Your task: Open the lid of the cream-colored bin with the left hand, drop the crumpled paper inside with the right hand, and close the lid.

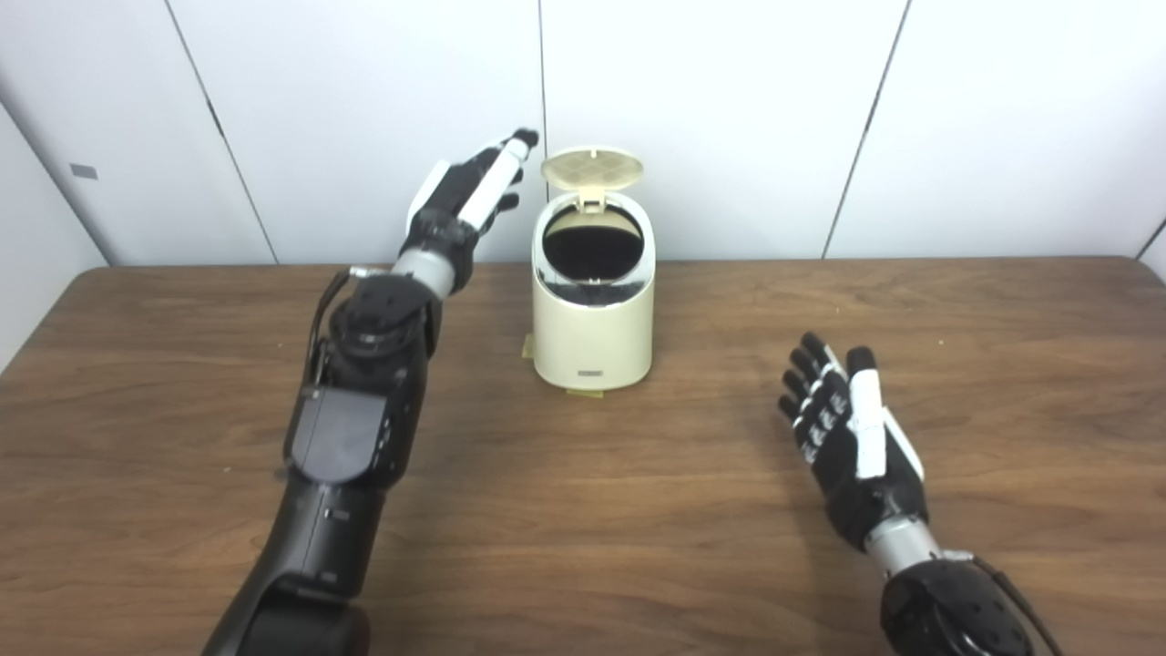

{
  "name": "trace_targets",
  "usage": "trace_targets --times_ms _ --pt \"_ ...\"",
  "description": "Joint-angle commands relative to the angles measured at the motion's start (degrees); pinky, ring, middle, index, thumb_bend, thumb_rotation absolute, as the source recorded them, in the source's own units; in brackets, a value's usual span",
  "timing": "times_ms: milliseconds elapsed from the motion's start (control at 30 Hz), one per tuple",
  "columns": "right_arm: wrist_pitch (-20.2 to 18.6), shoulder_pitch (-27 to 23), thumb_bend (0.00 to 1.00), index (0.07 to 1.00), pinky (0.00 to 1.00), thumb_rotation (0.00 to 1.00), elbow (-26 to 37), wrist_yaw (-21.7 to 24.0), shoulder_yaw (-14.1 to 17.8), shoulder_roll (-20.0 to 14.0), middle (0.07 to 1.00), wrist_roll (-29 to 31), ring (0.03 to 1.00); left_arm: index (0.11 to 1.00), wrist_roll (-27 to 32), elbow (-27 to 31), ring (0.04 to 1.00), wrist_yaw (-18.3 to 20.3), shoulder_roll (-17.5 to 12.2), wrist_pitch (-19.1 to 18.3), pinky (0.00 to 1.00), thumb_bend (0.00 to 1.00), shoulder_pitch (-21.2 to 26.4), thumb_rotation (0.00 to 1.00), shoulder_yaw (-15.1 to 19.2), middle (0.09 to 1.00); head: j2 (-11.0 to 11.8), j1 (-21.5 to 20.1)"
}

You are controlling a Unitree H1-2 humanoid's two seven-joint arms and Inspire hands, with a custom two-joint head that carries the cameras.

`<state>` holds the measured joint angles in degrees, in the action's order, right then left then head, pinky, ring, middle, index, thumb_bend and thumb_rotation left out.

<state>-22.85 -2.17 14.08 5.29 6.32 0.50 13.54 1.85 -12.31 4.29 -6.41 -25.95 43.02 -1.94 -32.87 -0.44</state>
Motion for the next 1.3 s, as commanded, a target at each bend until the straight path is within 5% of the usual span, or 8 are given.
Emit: trace_targets --times_ms 0,233,433,567,800,1267 --pt "2.2 -1.8 0.59 0.965 1.00 1.00 1.1 -0.2 0.3 0.2 0.995 1.1 1.000 0.927 -1.2 0.1 0.972 0.3 -0.5 1.6 0.97 0.47 4.1 0.83 -0.7 0.961 0.0 0.1" --pt "2.2 -2.0 0.58 0.970 1.00 1.00 0.3 -2.0 -0.4 -0.1 0.996 -1.4 1.000 0.903 -6.6 -2.0 0.990 1.4 -2.7 4.6 0.98 0.43 6.6 0.92 -5.3 0.964 -0.2 0.5" --pt "1.8 -2.7 0.56 0.974 1.00 1.00 -2.5 -2.8 -0.5 1.1 0.986 -0.8 1.000 0.699 -19.4 0.9 0.934 -1.7 -5.3 6.9 0.88 0.45 6.1 0.95 -12.4 0.878 -0.3 0.4" --pt "3.2 -3.2 0.57 0.969 1.00 1.00 -4.2 -3.1 -1.1 1.0 0.982 -1.8 1.000 0.586 -27.6 2.1 0.928 -2.6 -8.3 12.1 0.83 0.45 4.9 0.93 -16.8 0.905 -0.4 -0.2" --pt "4.8 -3.9 0.57 0.973 1.00 0.97 -7.0 -3.6 -2.3 0.3 0.981 -4.1 1.000 0.528 -35.3 3.8 0.897 -2.0 -9.8 15.9 0.77 0.48 3.7 0.85 -19.4 0.868 -0.5 -0.7" --pt "7.4 -4.5 0.60 0.979 1.00 0.96 -9.3 -5.6 -5.6 -1.7 0.952 -11.8 1.000 0.472 -46.7 5.2 0.867 -0.8 -11.6 20.5 0.79 0.42 1.6 0.88 -21.7 0.802 -1.2 -1.0"
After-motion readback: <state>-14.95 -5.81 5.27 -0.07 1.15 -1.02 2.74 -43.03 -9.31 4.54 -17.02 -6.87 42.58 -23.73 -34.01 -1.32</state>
